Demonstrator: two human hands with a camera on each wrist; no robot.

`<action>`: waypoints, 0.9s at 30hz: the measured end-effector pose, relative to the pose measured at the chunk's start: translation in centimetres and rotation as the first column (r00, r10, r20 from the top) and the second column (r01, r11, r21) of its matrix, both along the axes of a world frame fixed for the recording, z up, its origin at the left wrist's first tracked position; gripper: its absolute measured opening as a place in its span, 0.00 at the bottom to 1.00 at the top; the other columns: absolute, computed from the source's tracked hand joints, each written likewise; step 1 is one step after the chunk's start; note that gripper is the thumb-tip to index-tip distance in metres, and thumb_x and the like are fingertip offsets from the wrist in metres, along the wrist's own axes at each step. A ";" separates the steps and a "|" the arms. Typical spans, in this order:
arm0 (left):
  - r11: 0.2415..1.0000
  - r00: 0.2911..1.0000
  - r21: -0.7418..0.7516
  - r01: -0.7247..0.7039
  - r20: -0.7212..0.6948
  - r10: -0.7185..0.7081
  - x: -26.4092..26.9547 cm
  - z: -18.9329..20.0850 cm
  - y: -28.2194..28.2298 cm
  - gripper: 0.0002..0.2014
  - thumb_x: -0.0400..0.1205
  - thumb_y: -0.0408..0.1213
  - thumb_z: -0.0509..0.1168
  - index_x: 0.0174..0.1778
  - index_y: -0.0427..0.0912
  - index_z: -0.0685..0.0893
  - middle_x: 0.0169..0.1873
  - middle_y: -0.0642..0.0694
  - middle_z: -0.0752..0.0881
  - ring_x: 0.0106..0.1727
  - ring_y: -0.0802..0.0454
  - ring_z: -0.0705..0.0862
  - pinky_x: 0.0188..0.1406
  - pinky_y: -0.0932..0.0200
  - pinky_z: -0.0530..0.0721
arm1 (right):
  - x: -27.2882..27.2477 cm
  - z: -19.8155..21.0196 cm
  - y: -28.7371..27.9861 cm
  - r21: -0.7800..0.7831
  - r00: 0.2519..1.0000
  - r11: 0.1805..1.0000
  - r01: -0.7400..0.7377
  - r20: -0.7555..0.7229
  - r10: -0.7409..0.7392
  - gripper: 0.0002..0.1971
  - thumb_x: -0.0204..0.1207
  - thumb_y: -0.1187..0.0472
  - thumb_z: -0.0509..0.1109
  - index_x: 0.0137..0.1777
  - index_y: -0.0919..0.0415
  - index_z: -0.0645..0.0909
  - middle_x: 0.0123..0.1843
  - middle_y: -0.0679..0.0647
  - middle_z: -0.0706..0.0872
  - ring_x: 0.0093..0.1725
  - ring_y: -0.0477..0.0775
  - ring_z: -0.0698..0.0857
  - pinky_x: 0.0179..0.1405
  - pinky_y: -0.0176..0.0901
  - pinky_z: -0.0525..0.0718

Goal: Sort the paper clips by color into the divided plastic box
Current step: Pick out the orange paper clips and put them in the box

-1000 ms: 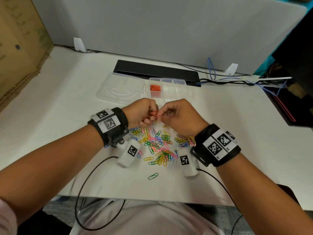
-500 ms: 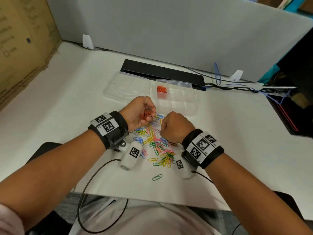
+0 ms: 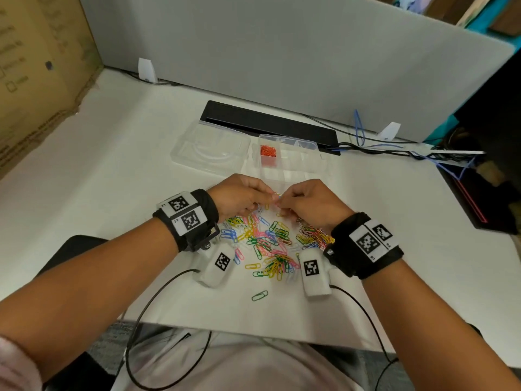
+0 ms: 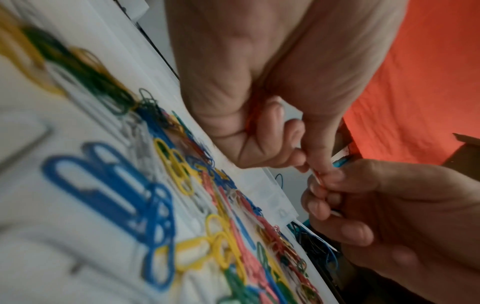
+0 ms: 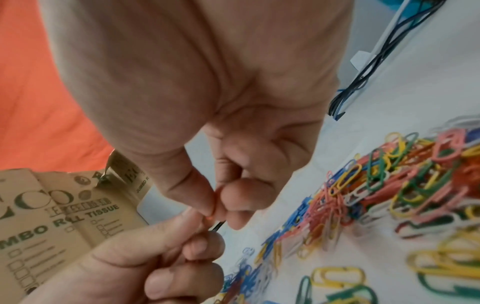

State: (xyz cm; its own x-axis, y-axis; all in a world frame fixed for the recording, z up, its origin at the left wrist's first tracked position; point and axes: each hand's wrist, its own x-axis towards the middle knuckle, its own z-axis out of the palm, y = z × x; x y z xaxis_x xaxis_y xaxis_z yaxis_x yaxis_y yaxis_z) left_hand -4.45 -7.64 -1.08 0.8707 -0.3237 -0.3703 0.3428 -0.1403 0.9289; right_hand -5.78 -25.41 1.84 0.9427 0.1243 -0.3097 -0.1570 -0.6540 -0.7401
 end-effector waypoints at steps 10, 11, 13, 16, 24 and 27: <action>0.991 0.998 0.133 -0.024 -0.046 0.030 0.3 0.4 -0.4 0.07 0.80 0.29 0.66 0.36 0.35 0.83 0.25 0.45 0.81 0.18 0.56 0.67 0.14 0.67 0.62 | -2.0 -0.9 -1.9 -0.435 0.965 0.863 -0.258 -0.069 0.254 0.06 0.68 0.59 0.81 0.33 0.58 0.88 0.33 0.50 0.89 0.34 0.50 0.86 0.38 0.47 0.88; 0.988 0.998 0.151 -0.014 -0.063 0.023 0.3 0.5 -0.5 0.08 0.80 0.29 0.64 0.35 0.35 0.81 0.24 0.44 0.80 0.17 0.55 0.66 0.13 0.67 0.60 | -2.3 -1.2 -2.0 -0.466 0.961 0.843 -0.270 -0.079 0.264 0.06 0.69 0.59 0.80 0.33 0.57 0.88 0.34 0.50 0.89 0.37 0.51 0.87 0.41 0.48 0.89; 0.987 0.996 0.161 0.003 -0.092 0.012 0.4 0.6 -0.7 0.10 0.81 0.31 0.59 0.32 0.37 0.76 0.23 0.43 0.77 0.17 0.55 0.64 0.12 0.68 0.58 | -2.6 -1.6 -2.1 -0.462 0.960 0.845 -0.270 -0.056 0.276 0.05 0.71 0.62 0.76 0.35 0.57 0.88 0.36 0.49 0.90 0.40 0.52 0.88 0.43 0.48 0.89; 0.996 0.989 0.086 -0.023 -0.141 0.035 0.4 0.2 -1.0 0.10 0.80 0.32 0.58 0.31 0.39 0.73 0.25 0.43 0.78 0.18 0.55 0.65 0.12 0.67 0.57 | -2.7 -2.0 -2.2 -0.433 0.957 0.860 -0.271 -0.028 0.287 0.06 0.73 0.66 0.70 0.38 0.60 0.89 0.34 0.47 0.87 0.37 0.48 0.85 0.39 0.43 0.87; 0.985 0.957 -0.108 -0.136 -0.272 0.102 0.2 0.2 -1.3 0.05 0.78 0.30 0.62 0.36 0.36 0.77 0.27 0.43 0.84 0.20 0.56 0.73 0.12 0.67 0.68 | -2.8 -1.9 -3.0 -0.197 0.964 0.952 -0.235 0.080 0.255 0.08 0.69 0.68 0.75 0.32 0.57 0.83 0.31 0.44 0.84 0.31 0.41 0.81 0.35 0.37 0.82; 0.989 0.951 -0.110 -0.094 -0.303 0.057 0.1 0.0 -1.5 0.05 0.80 0.30 0.63 0.39 0.35 0.79 0.26 0.44 0.83 0.20 0.57 0.74 0.13 0.68 0.71 | -2.6 -1.6 -3.5 -0.096 0.974 0.977 -0.190 0.110 0.200 0.09 0.68 0.70 0.76 0.31 0.57 0.83 0.28 0.47 0.84 0.28 0.44 0.80 0.33 0.40 0.82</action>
State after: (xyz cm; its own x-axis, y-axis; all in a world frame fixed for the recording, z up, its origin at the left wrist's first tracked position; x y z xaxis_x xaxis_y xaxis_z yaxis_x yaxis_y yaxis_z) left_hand -4.40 -9.10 -1.05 0.7498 -0.3203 -0.5789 0.6122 0.0041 0.7907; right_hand -8.41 -28.89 0.20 0.9333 0.2877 -0.2148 0.0652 -0.7242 -0.6865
